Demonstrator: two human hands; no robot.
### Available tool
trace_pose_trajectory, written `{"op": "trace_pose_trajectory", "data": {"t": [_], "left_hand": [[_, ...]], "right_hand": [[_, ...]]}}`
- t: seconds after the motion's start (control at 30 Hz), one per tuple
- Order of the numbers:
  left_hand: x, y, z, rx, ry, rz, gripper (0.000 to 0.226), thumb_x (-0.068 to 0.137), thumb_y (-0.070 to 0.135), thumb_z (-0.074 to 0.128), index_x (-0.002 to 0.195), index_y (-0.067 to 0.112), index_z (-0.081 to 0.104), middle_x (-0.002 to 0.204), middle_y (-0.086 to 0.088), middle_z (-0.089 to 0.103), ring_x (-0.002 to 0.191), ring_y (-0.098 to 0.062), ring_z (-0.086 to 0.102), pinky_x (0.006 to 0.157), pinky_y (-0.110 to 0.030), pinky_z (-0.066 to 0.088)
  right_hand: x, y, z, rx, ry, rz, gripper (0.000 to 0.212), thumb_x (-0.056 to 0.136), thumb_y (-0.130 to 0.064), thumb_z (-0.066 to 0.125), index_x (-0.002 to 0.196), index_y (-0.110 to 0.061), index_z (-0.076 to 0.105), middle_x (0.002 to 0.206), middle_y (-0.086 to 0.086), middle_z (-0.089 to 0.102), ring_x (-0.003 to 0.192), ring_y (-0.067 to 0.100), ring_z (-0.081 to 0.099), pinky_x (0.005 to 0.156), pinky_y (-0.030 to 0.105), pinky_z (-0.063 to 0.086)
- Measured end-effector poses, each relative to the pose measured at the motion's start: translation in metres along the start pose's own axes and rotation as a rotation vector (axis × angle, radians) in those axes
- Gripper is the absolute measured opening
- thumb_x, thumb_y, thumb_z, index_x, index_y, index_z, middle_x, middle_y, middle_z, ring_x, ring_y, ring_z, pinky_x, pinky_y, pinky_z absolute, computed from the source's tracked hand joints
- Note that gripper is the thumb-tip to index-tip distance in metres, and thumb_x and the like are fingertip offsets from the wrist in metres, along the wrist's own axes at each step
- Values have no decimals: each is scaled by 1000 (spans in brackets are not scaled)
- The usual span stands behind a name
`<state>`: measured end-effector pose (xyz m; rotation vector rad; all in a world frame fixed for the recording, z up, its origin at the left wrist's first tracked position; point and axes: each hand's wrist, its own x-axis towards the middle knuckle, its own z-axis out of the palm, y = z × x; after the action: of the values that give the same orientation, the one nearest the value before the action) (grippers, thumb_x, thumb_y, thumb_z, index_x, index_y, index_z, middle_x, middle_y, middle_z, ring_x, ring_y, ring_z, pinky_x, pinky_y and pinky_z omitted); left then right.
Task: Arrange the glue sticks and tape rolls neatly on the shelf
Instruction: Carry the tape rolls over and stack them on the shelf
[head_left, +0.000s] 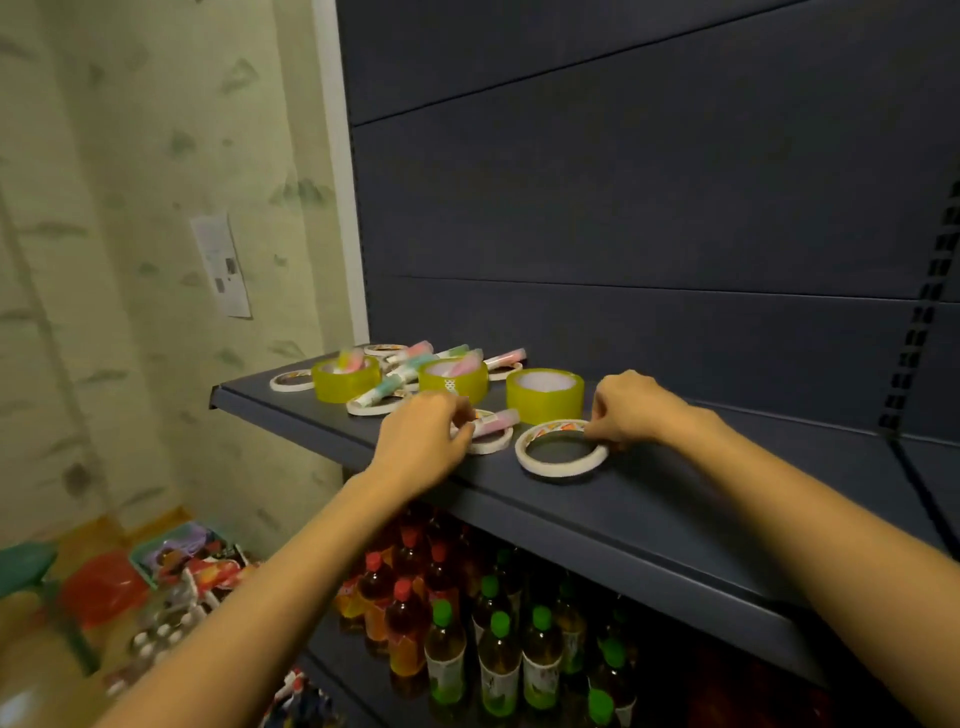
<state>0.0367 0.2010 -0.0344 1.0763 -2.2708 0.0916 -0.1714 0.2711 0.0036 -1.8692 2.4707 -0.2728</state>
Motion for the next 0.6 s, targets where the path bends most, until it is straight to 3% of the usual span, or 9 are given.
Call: {"op": "trace_pose_trajectory", "data": {"t": [0.2,0.33,0.5,0.6], "left_hand": [[54,-6,35,49,-176,192,34,93,40,49,93,9,64,103,-13,64,97,-30,59,65,-32,39],[72,-12,49,94,-238,291,37,93,37,47,90,4,62,103,-17,65,97,-33,59,68,-35,40],[80,-13,45,-127,-99,357,26,91,29,53,85,5,59,104,-13,65,107,-30,56,81,-38,40],[82,4,31,-396,-33,395,16,85,28,62,85,13,57,86,0,63,80,-19,55,68,-30,36]], "right_hand": [[-17,23,-7,63,84,204,22,85,-29,64,90,-9,71,91,10,71,80,19,62,69,27,46],[-31,26,-3,94,132,321,22,86,-28,64,91,-8,72,91,10,72,81,21,64,71,29,51],[-60,32,8,124,241,428,16,85,-25,64,85,-11,71,86,9,73,82,22,66,72,30,53],[-86,38,11,128,335,502,15,85,-23,63,86,-10,70,87,9,73,82,22,67,76,32,54]]}}
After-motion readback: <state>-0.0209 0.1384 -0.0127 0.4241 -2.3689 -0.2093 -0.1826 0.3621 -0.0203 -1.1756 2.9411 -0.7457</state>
